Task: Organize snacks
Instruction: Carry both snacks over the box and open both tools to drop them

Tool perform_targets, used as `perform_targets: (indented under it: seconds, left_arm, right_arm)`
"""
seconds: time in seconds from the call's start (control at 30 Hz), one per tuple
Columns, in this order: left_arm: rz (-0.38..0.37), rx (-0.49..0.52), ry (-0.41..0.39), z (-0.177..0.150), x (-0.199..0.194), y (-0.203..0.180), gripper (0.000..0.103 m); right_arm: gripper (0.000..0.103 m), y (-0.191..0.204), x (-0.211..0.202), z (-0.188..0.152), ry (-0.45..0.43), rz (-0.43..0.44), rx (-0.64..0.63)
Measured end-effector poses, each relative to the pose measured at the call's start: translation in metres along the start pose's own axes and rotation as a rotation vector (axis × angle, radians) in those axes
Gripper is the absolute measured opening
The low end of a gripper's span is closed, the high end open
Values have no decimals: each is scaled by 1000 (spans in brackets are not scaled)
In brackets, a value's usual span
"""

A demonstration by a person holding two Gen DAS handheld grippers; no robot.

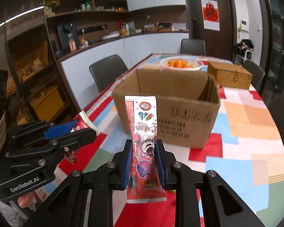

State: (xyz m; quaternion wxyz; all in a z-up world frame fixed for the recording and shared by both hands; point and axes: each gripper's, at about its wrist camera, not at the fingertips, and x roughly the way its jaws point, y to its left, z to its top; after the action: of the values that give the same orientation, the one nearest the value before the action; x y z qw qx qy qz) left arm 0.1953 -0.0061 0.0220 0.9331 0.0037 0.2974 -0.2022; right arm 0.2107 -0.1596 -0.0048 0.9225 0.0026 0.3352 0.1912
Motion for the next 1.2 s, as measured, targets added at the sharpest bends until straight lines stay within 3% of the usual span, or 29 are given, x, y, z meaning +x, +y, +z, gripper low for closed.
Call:
perform_targets:
  seconds: [0.33,0.63,0.9,1.2]
  left_arm:
    - [23,6,-70,44,9,3,24]
    - [43,1,-71,77,39,15,24]
    - [71,-22,-37,97,78,32,24]
    - [82,-49,80,104,140,53,24]
  right_arm:
    - [25,-15,-8,43,-92,-33,11]
    - [25,-32,10,77,-100,-58,-6]
    - [25,-51,46,103,-50,-75,-20]
    - [25,-66,85,117,15,-92,-18]
